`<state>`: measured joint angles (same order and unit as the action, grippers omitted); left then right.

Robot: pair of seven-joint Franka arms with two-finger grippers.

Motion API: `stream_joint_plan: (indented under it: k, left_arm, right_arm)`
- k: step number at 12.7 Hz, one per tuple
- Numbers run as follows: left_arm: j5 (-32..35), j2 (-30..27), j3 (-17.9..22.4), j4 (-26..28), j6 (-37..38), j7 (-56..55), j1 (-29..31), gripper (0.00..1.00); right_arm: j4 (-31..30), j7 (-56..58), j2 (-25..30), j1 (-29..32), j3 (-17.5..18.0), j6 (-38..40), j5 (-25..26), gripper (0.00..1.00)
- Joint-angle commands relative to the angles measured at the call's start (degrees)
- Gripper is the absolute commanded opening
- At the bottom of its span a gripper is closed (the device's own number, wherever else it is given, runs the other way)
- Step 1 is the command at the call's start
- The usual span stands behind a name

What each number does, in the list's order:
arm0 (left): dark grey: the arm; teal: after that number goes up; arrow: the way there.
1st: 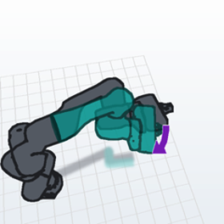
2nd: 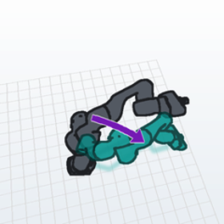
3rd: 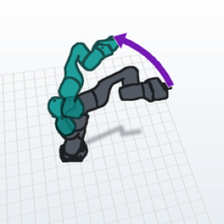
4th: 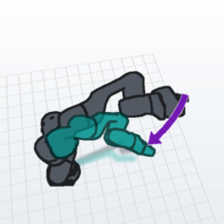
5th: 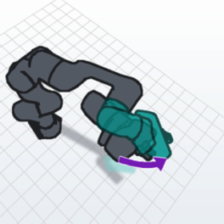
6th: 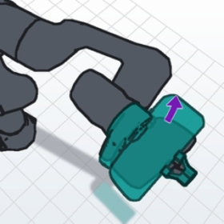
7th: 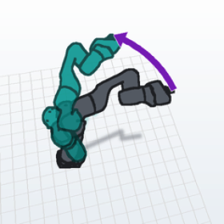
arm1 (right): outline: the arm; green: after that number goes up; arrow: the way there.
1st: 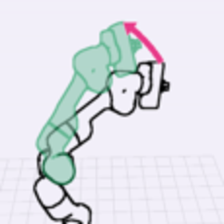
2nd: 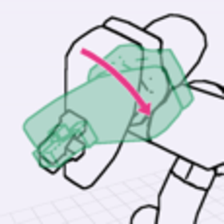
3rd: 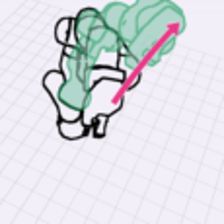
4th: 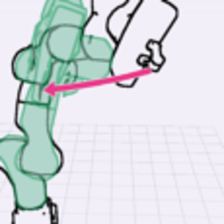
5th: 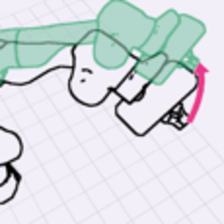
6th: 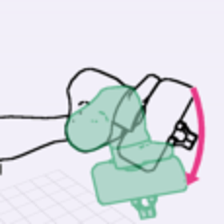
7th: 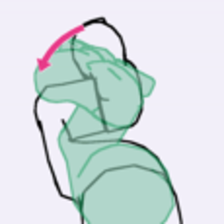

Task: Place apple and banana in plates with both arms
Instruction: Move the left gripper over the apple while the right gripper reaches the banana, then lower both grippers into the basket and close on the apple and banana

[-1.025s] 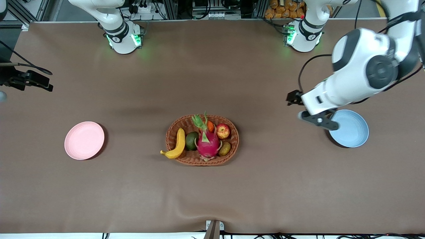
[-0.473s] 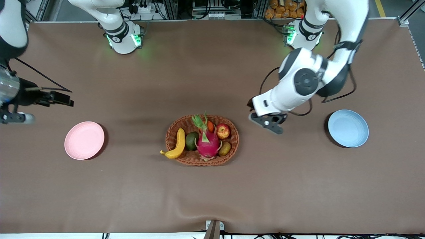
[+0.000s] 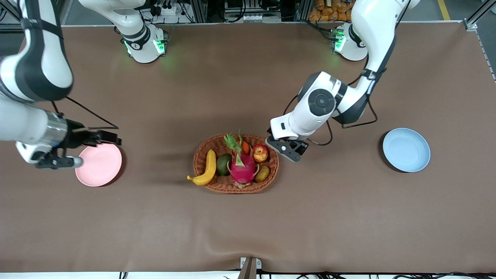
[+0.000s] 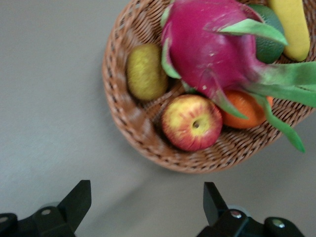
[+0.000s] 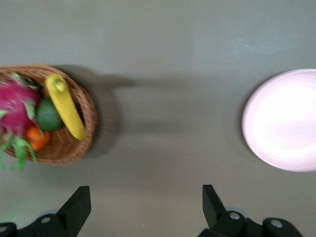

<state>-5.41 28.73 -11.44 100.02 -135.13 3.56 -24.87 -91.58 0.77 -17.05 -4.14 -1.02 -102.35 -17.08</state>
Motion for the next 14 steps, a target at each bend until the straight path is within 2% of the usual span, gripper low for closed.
stream_joint_plan:
  k: [1,6,8,14]
  left_arm:
    - [1.2,1.9,0.4,-0.8,-3.0,0.8,-1.8,1.0]
    - [3.6,5.5,0.7,-1.5,-9.6,0.7,-3.8,1.0]
    - [6.0,6.6,0.7,-1.8,-12.3,0.7,-3.8,1.0]
    - [7.2,9.9,0.7,-4.3,-15.6,0.4,-5.1,1.0]
  right_arm:
    - [0.5,-0.2,-2.6,-1.7,-0.1,-4.6,-3.9,1.0]
    - [0.6,0.0,-9.6,-6.1,-0.1,-17.9,-11.6,1.0]
    - [0.5,0.0,-11.6,-9.7,-0.1,-24.0,-11.7,1.0]
    - [0.6,0.7,-15.8,-13.3,-0.1,-32.4,-11.7,1.0]
